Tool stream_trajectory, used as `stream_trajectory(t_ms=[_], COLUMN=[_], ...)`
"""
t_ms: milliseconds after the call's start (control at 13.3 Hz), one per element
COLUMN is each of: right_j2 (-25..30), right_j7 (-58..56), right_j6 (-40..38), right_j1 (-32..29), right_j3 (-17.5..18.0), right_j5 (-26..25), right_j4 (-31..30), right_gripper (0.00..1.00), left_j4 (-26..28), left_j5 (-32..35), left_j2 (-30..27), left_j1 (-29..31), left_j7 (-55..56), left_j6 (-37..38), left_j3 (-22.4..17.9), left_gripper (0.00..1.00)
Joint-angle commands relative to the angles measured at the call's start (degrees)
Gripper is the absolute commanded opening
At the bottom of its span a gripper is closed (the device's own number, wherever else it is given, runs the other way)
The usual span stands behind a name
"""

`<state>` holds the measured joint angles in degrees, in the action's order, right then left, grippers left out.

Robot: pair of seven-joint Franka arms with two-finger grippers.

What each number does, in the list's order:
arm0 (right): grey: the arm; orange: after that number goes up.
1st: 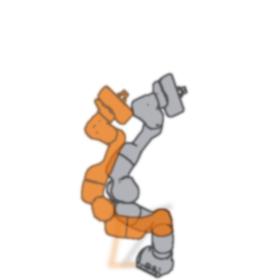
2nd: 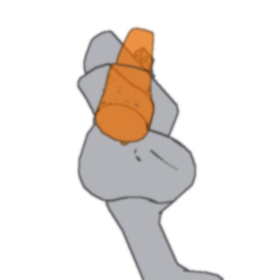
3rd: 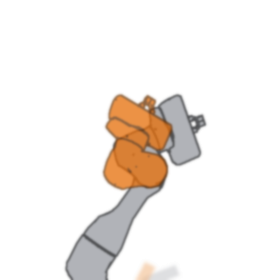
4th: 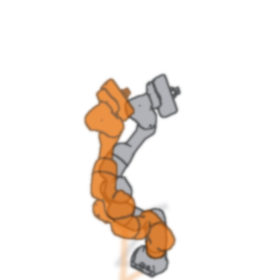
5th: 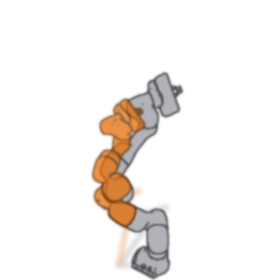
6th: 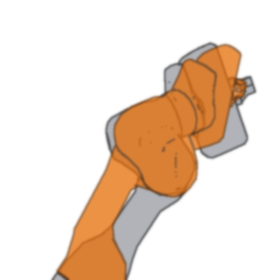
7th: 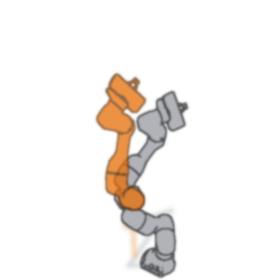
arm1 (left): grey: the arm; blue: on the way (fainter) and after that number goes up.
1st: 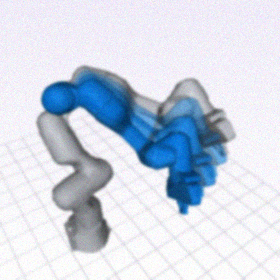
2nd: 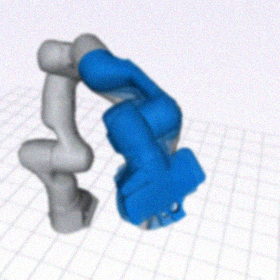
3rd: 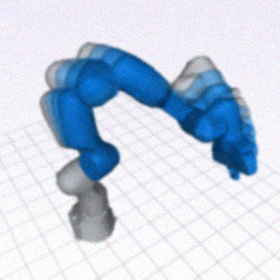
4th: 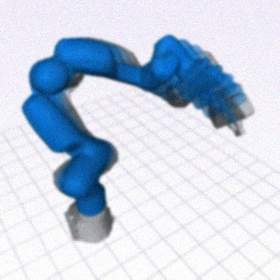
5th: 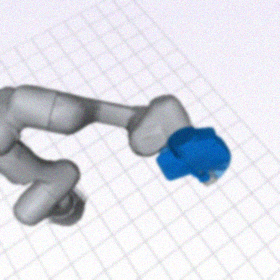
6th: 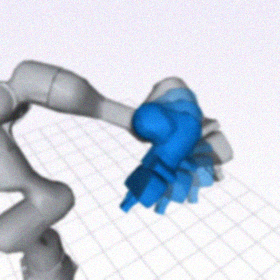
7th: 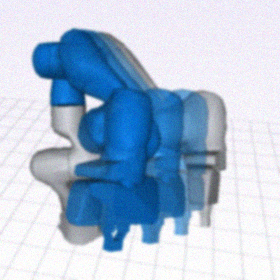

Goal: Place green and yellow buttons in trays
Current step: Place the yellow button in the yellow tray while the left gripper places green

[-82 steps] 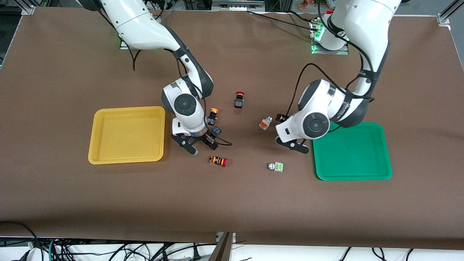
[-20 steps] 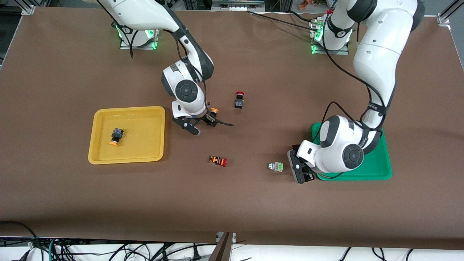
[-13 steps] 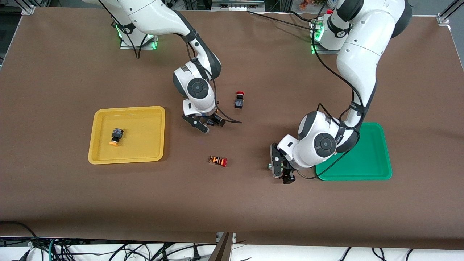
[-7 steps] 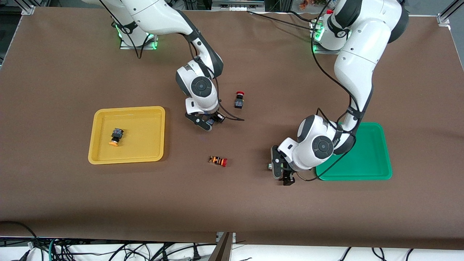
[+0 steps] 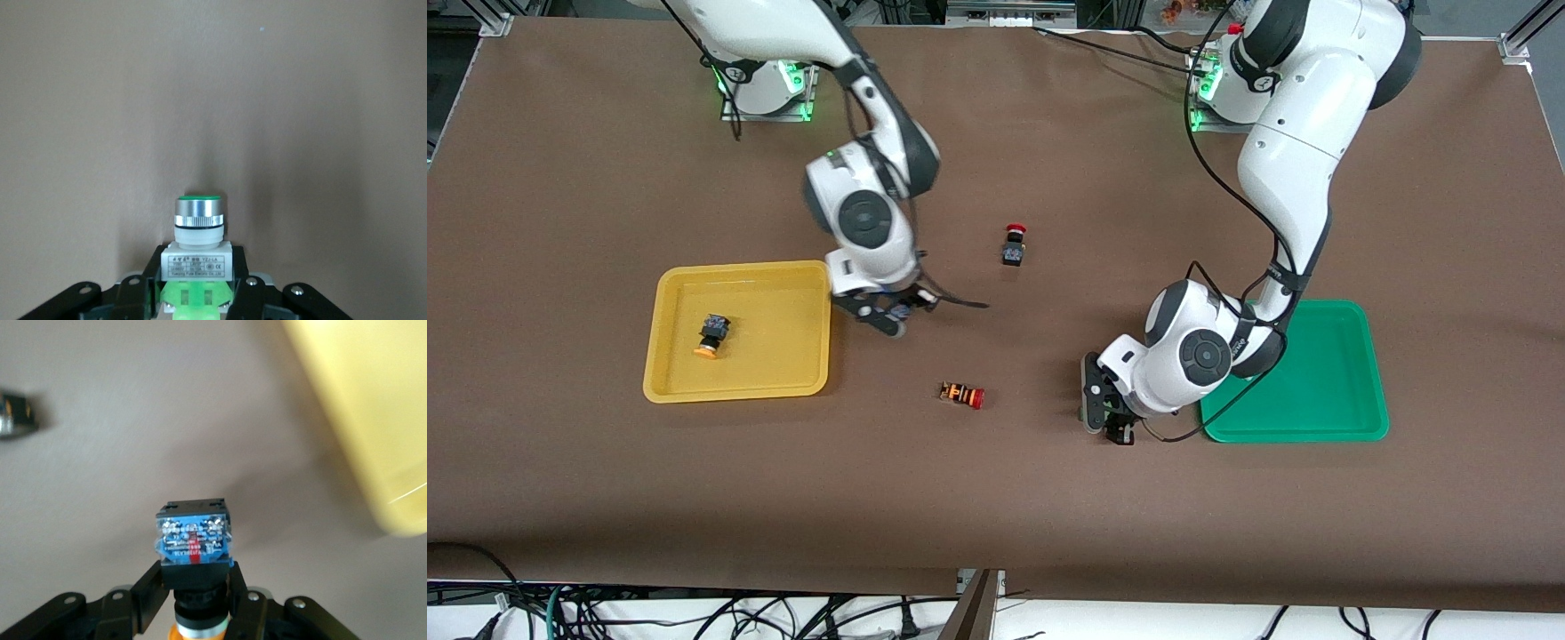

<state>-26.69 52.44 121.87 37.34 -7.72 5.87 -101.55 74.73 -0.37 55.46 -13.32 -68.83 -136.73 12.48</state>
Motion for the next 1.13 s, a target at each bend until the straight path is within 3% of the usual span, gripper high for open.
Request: stream_trajectory(t_ms=[0, 225, 451, 676, 902, 1052], right_j2=[6.8, 7.4, 7.4, 6.7, 6.0, 4.8], right_j7=[-16.3, -27.7, -39.3, -43.1, -47.2, -49.2], right_j6=[-8.0, -7.8, -3.2, 4.7, 15.6, 18.6], right_j1=[-4.5, -4.6, -4.6, -4.7, -5.4, -5.4], right_j3=[-3.9, -11.0, -15.7, -16.4, -16.4, -16.4], right_j5=[0.6, 1.2, 9.6, 11.0, 11.1, 11.1], right_j4=[-1.7, -3.3, -8.0, -13.0, -18.9, -19.8], right_gripper=[0.0, 0.0, 0.0, 0.0, 0.0, 0.0], left_j4=[-0.3, -0.5, -0.4, 0.1, 3.9, 7.4], left_j5=[0.4, 0.0, 0.8, 1.2, 4.1, 6.9], left_j2=[-3.0, -7.2, -11.4, -12.7, -12.2, -12.0], left_j1=[0.9, 5.1, 10.1, 16.7, 22.1, 23.5], left_j7=[1.8, 3.7, 4.2, 3.0, 0.0, -2.3], left_j6=[4.4, 14.4, 25.3, 33.4, 32.0, 27.5], left_j3=[-0.2, -0.1, -0.6, -0.7, -0.6, -0.7], left_gripper=[0.0, 0.0, 0.01, 0.01, 0.01, 0.04])
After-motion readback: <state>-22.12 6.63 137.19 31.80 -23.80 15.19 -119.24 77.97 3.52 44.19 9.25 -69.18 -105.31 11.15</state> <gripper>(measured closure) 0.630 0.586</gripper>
